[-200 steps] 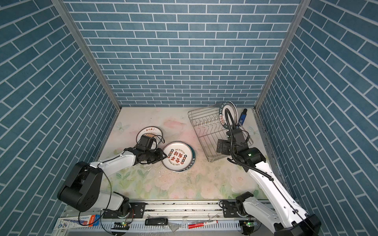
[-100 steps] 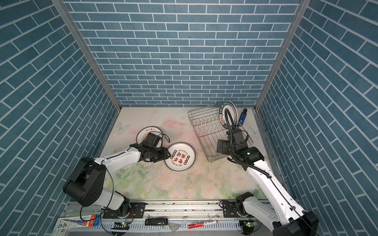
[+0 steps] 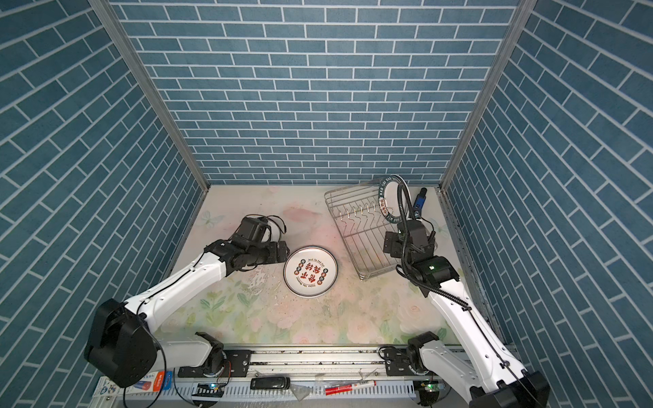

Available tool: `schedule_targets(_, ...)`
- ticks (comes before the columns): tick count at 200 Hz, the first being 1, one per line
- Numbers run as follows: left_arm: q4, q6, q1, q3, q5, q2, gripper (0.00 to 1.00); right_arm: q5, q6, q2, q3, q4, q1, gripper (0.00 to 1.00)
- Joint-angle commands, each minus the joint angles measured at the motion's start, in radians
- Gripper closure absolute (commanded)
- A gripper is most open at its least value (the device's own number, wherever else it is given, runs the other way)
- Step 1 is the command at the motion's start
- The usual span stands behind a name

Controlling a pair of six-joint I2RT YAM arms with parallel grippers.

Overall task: Unload the plates from the dish rack
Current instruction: 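Raise the left gripper off the plate while the right gripper reaches into the rack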

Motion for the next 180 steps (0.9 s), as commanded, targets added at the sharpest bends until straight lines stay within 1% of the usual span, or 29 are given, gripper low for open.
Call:
schedule_targets(1,-0.085,0.054,0.002,0.035,-0.101,-0.052,0.01,0.12,-0.112,0.027,0.061,0.137,-0.015,0.01)
schedule_targets(11,-0.088,0.049,0.005,0.039,-0.129,-0.075,0.01,0.135,-0.17,0.041,0.039,0.233,-0.015,0.01)
schedule_targets(25,-0.07,0.051,0.005,0.027,-0.138,-0.111,0.01,0.152,-0.234,0.057,0.002,0.387,-0.021,0.01)
schedule_targets(40,-0.066,0.046,0.004,0.014,-0.179,-0.144,0.01,0.136,-0.297,0.08,-0.029,0.536,-0.028,0.01)
schedule_targets(61,-0.078,0.032,0.004,0.003,-0.256,-0.174,0.01,0.098,-0.33,0.136,-0.007,0.629,-0.047,0.01)
schedule_targets(72,-0.074,0.036,0.004,-0.005,-0.273,-0.184,0.01,0.086,-0.348,0.174,0.011,0.665,-0.057,0.01)
schedule_targets(95,-0.056,0.034,0.004,-0.03,-0.298,-0.209,0.01,0.024,-0.322,0.268,0.095,0.626,-0.091,0.01)
schedule_targets(119,-0.044,0.038,0.003,-0.052,-0.312,-0.238,0.01,-0.024,-0.294,0.375,0.206,0.519,-0.119,0.01)
schedule_targets(137,-0.059,0.045,0.004,-0.048,-0.305,-0.246,0.01,-0.064,-0.318,0.442,0.269,0.471,-0.134,0.01)
schedule_targets(159,-0.066,0.052,0.004,-0.043,-0.275,-0.248,0.01,-0.065,-0.341,0.527,0.359,0.392,-0.143,0.01)
schedule_targets(180,-0.062,0.045,0.004,-0.05,-0.259,-0.264,0.01,-0.132,-0.335,0.599,0.453,0.29,-0.164,0.01)
